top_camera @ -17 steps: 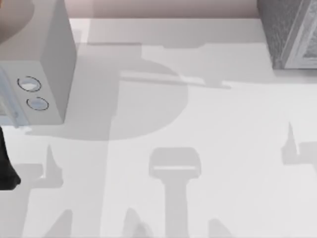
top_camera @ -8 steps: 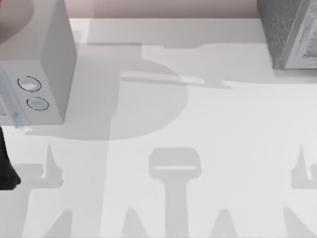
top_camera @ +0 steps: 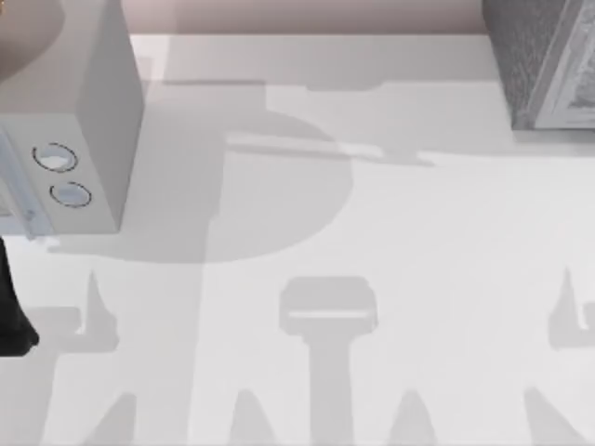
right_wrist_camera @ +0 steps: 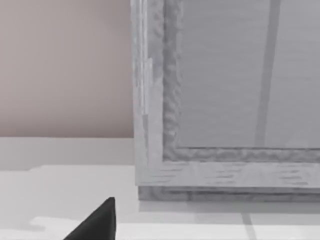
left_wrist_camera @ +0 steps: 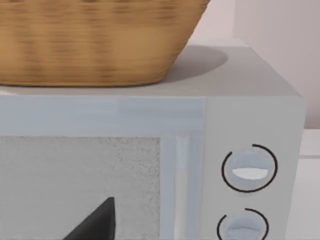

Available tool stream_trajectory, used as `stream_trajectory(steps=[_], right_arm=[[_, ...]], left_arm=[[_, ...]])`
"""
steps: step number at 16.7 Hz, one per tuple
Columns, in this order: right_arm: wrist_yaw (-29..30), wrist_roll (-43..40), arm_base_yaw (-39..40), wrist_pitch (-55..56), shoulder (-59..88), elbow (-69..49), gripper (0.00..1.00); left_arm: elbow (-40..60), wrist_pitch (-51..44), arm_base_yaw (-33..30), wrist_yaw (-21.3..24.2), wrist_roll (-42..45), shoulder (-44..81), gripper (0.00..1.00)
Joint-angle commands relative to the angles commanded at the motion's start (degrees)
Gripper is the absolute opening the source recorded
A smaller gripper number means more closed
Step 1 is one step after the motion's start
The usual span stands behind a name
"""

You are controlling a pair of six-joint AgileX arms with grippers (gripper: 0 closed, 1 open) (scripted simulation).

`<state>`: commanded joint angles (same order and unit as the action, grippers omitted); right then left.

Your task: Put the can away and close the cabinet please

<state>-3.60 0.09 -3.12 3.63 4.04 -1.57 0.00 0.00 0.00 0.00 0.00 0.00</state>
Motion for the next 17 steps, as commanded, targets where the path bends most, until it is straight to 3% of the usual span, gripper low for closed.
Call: stream_trajectory(steps=[5, 13, 17], right_arm=[[-13.7, 0.2, -13.5, 16.3, 18.3, -5.4, 1.0], [-40.3, 0.8, -40.9, 48.7, 63.1, -14.8, 1.0], [-50.0, 1.0, -51.0, 60.3, 78.7, -18.0, 1.0]], left_arm=[[0.0, 0.0, 0.0, 0.0, 0.0, 0.0, 1.0], [0.0, 0.0, 0.0, 0.0, 0.0, 0.0, 1.0], [0.0, 0.0, 0.0, 0.0, 0.0, 0.0, 1.0]])
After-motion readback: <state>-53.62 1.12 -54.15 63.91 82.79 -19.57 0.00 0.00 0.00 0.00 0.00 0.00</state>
